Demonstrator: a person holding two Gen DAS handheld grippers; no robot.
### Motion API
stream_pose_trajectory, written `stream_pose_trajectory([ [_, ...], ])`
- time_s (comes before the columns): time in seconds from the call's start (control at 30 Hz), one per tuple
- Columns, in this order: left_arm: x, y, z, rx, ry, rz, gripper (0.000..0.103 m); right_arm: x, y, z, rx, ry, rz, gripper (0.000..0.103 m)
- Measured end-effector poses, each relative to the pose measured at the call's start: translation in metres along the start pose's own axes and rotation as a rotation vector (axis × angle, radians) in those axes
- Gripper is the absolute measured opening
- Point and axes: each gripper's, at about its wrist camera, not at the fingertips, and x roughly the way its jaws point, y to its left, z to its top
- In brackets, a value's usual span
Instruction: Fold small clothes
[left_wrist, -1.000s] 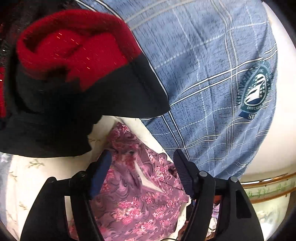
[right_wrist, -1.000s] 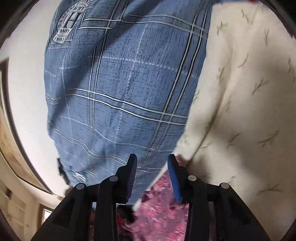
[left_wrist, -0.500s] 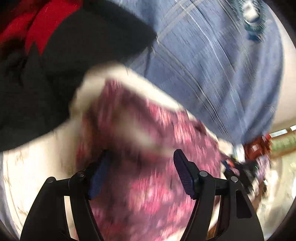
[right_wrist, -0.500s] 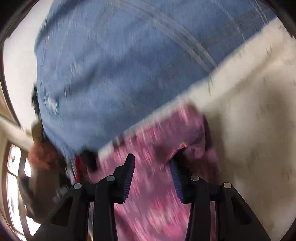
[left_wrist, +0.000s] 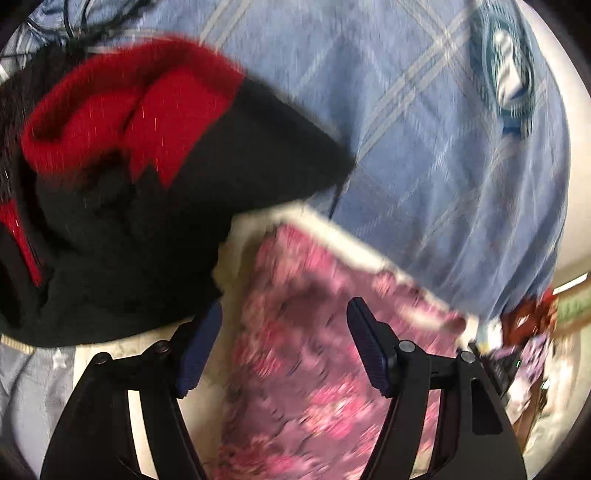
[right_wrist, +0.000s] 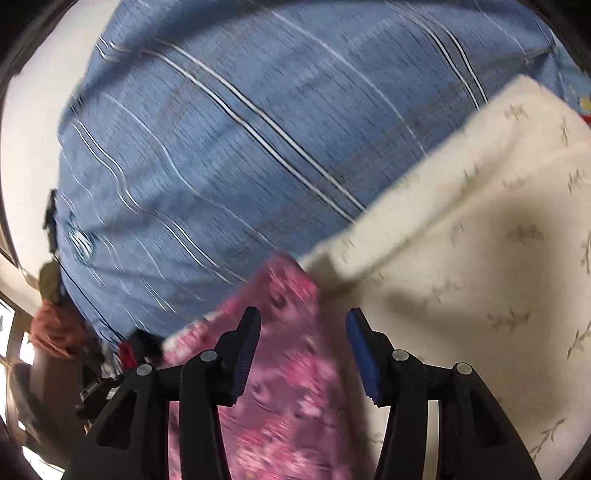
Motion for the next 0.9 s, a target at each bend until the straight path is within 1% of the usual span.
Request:
stream_pose_trajectory([
  [0.1,0.017,0.002,-0.008,0.018,0.041,0.036,0.069,0.015,0.001,-0.007,-0.001,0.029,-0.014,0.052],
  [0.17,0.030,0.003,-0.006,-0.002,0.063,0.025,0.069,0.027,0.008,-0.008,-0.015,0.038,-0.020,0.052],
  [0.27,0.041,-0.002,0.003,-0.019,0.050,0.024,0.069,0.041,0.019,-0.003,-0.030,0.021,-0.039,0.052],
  [0.3,0.043,-0.004,0.005,-0.021,0.044,0.027,0.068,0.045,0.020,-0.002,-0.028,0.015,-0.044,0.050],
  [0.33,0.044,-0.008,0.008,-0.023,0.037,0.024,0.052,0.048,0.023,0.000,-0.038,0.018,-0.046,0.030],
  [0.37,0.043,-0.011,0.010,-0.015,0.024,0.019,0.036,0.051,0.032,0.001,-0.071,0.018,-0.057,0.006],
  [0.4,0.040,-0.015,0.011,0.004,0.004,0.035,0.033,0.048,0.040,0.002,-0.111,0.003,-0.045,0.005],
  [0.43,0.039,-0.018,0.012,0.017,-0.015,0.061,0.029,0.040,0.047,0.002,-0.137,-0.047,-0.033,0.005],
  [0.47,0.041,-0.019,0.013,0.033,-0.031,0.100,0.020,0.033,0.049,0.004,-0.143,-0.091,-0.037,0.005],
  [0.5,0.047,-0.017,0.016,0.036,-0.030,0.145,0.017,0.030,0.046,0.006,-0.124,-0.111,-0.055,0.005],
  [0.53,0.057,-0.016,0.021,0.024,-0.015,0.179,0.015,0.035,0.037,0.010,-0.089,-0.098,-0.094,0.005],
  [0.57,0.065,-0.010,0.027,-0.010,0.012,0.196,0.015,0.046,0.029,0.012,-0.060,-0.056,-0.144,0.005],
  [0.6,0.066,-0.006,0.027,-0.033,0.020,0.188,0.015,0.057,0.021,0.011,-0.049,-0.007,-0.201,0.005],
  [0.63,0.063,-0.003,0.027,-0.051,0.017,0.171,0.015,0.063,0.017,0.008,-0.044,0.023,-0.237,0.006],
  [0.67,0.057,-0.002,0.026,-0.054,0.010,0.157,0.015,0.063,0.014,0.004,-0.032,0.029,-0.226,0.009],
  [0.7,0.047,-0.002,0.023,-0.043,0.005,0.146,0.015,0.053,0.013,-0.002,-0.003,0.001,-0.176,0.012],
  [0.73,0.039,-0.003,0.019,-0.030,0.000,0.146,0.015,0.044,0.011,-0.005,0.018,-0.018,-0.153,0.013],
  [0.8,0.016,-0.001,0.007,0.005,-0.002,0.149,0.020,0.023,0.008,-0.015,0.038,-0.028,-0.099,0.015],
  [0.83,0.006,0.001,0.000,0.014,0.000,0.137,0.034,0.011,0.006,-0.022,0.031,-0.025,-0.106,0.018],
  [0.87,-0.006,0.006,-0.010,0.017,0.006,0.126,0.053,-0.003,0.004,-0.030,0.019,-0.019,-0.113,0.023],
  [0.9,-0.017,0.010,-0.022,0.009,0.005,0.111,0.059,-0.015,0.001,-0.038,0.013,-0.015,-0.107,0.027],
])
